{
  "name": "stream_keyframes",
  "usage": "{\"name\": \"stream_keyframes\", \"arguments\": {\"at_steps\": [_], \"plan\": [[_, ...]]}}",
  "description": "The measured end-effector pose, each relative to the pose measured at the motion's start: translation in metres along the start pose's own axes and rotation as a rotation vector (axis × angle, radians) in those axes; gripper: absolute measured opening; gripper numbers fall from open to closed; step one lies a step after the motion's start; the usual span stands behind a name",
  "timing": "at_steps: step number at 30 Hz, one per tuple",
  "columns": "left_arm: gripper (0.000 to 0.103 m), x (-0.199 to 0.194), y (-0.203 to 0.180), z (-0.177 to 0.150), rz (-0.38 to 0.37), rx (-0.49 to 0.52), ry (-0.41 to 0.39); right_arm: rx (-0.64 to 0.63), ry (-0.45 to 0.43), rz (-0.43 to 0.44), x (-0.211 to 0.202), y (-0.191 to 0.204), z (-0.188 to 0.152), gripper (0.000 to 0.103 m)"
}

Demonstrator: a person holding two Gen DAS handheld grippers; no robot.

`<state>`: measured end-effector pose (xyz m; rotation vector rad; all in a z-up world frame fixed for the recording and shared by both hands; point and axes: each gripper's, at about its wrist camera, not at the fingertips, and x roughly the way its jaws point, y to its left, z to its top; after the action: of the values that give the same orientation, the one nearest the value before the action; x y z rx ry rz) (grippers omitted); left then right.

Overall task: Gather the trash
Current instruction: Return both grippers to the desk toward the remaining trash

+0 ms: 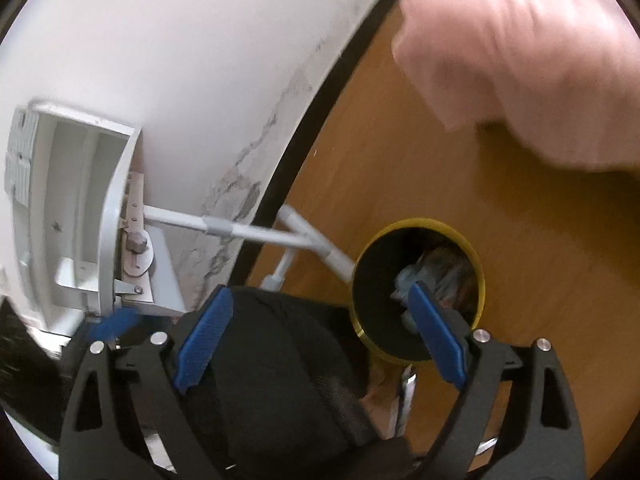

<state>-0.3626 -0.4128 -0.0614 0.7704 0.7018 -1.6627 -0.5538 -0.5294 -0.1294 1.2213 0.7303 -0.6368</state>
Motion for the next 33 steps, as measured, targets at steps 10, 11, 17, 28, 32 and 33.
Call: {"name": "stream_keyframes", "arguments": {"at_steps": [10,11,17,28,32,33], "plan": [[0.096,-0.183,0.133,-0.071,0.498,-0.338,-0.283,-0.337,-0.315,-0.25,-0.035,0.148,0.007,0.096],[0.096,-0.199,0.149,-0.088,0.562,-0.392,-0.279,-0.382,-0.315,-0.242,-0.028,0.166,0.007,0.096],[0.096,-0.268,0.211,-0.182,0.783,-0.653,-0.24,-0.572,-0.217,-0.192,0.038,0.259,-0.001,0.096],[0.096,-0.327,0.277,-0.269,0.914,-0.841,-0.144,-0.973,-0.126,-0.144,0.135,0.439,-0.072,0.096],[0.096,-0.331,0.309,-0.281,0.886,-0.881,-0.12,-1.007,-0.039,-0.087,0.172,0.5,-0.087,0.096],[0.096,-0.331,0.316,-0.281,0.887,-0.876,-0.111,-1.023,-0.027,-0.087,0.181,0.512,-0.091,0.096]]}}
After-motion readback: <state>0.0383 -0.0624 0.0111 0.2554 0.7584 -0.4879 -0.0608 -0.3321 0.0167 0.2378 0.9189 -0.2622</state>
